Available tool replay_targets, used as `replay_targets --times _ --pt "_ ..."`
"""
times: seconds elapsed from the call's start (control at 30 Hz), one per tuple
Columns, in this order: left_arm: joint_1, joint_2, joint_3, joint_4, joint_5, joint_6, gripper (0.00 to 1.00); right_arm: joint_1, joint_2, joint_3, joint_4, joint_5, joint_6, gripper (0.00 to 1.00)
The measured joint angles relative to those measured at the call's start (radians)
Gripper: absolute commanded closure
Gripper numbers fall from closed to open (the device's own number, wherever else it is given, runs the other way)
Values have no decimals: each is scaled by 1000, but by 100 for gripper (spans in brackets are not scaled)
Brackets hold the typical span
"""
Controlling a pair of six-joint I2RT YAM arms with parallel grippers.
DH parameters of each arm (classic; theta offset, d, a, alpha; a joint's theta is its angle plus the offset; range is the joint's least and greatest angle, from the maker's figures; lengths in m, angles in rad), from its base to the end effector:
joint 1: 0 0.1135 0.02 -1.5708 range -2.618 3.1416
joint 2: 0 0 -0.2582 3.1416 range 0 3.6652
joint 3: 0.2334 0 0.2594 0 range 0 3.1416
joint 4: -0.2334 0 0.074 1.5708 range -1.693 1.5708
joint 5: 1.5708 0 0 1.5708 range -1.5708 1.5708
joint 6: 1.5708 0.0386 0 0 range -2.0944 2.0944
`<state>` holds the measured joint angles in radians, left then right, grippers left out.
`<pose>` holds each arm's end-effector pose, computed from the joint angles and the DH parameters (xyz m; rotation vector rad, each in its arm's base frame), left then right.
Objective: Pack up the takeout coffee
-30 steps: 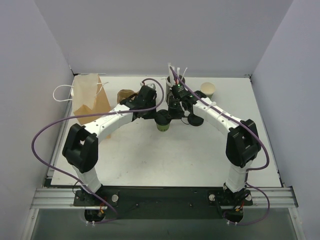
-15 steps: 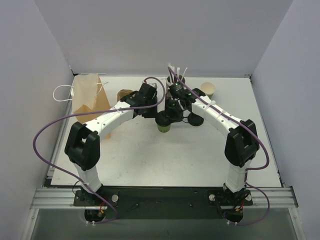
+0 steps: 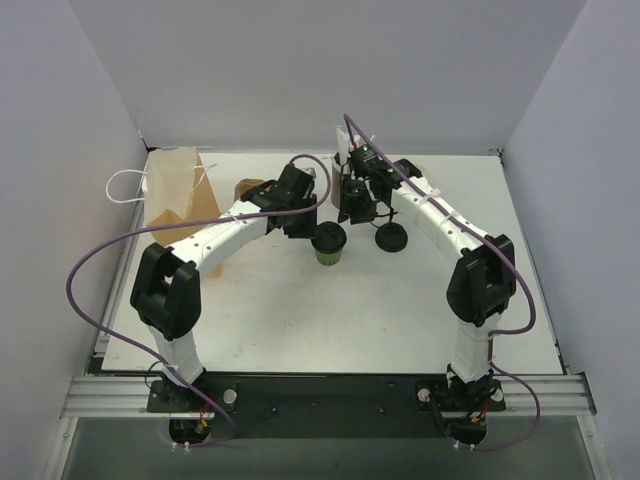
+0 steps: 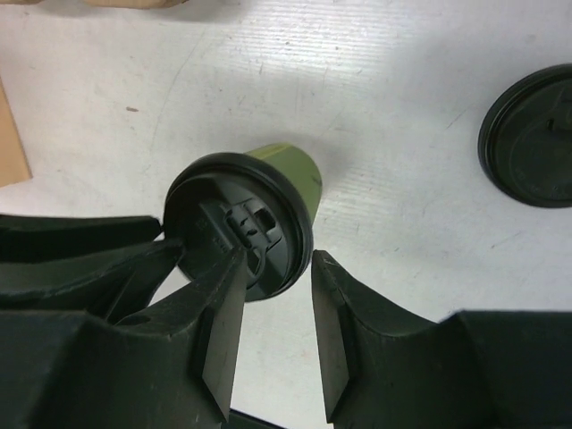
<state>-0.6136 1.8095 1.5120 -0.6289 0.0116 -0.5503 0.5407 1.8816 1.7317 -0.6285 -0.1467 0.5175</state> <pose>0.3330 -0.2350 0.2577 0.0862 2.5659 -0.4835 0.3720 0.2300 0.3022 -0.1035 2.4435 0.6712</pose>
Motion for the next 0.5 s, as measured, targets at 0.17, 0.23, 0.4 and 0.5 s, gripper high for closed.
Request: replay_targets --times 0.17,0.23,0.4,0.5 --pt "0 -3 0 3 3 -34 65 -5 60 10 8 1 -74 69" --pt "0 -8 0 3 3 -45 66 -5 73 10 10 0 -91 69" --pt "0 -11 0 3 2 -63 71 -4 79 10 22 0 -116 70" --pt "0 -11 -1 3 2 -72 74 -4 79 10 26 0 -122 75"
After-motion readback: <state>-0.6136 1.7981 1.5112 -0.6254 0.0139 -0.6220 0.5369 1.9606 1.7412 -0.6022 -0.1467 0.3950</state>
